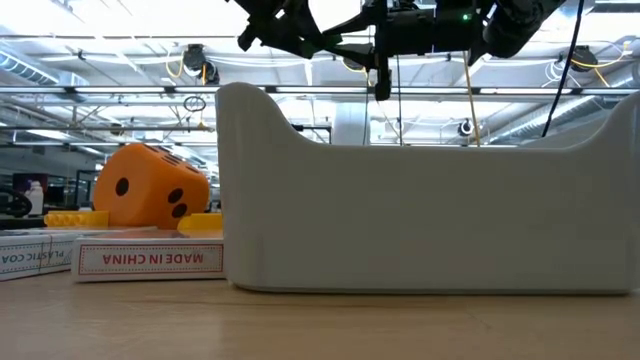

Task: Pick & Place Toys
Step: Put the green game piece into the top gray bin

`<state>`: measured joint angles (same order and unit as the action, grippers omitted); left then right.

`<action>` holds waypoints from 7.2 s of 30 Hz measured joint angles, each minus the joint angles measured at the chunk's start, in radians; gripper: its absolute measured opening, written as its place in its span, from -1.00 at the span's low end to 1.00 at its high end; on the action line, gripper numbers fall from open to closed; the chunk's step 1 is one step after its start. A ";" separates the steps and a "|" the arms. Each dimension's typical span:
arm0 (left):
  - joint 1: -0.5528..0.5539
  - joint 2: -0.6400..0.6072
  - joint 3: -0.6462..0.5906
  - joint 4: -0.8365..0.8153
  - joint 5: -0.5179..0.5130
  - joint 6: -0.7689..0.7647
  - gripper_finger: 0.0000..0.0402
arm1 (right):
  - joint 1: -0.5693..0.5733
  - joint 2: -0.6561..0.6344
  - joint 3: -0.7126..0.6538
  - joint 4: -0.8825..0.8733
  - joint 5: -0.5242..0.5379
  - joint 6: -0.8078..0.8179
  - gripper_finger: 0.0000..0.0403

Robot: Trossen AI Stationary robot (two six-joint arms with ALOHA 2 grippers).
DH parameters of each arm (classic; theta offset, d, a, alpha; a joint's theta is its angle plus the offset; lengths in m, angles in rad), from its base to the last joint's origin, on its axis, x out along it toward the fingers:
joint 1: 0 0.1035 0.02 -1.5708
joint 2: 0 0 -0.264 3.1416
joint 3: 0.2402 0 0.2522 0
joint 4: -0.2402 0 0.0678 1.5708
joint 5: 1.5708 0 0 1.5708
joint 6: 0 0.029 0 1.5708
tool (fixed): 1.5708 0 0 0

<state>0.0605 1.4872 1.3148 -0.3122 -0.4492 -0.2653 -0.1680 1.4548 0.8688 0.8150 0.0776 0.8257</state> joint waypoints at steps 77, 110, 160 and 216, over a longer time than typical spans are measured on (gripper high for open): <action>0.034 0.237 -0.001 -0.194 0.625 0.259 -0.22 | 0.114 -0.404 0.000 -1.215 -0.156 -0.415 -0.34; 0.089 0.616 0.430 -0.625 0.582 0.463 -0.20 | 0.113 -0.567 0.000 -1.418 -0.045 -0.418 -0.36; 0.105 0.579 0.376 -0.710 0.611 0.279 -0.02 | 0.113 -0.566 -0.001 -1.341 0.027 -0.317 -0.36; 0.018 -0.095 -0.112 0.037 0.525 -0.131 -0.02 | -0.122 -0.161 -0.001 -1.459 -0.026 -0.446 -0.35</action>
<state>0.0780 1.3926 1.2030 -0.2756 0.0757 -0.3965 -0.2905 1.2936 0.8677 -0.6443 0.0518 0.3801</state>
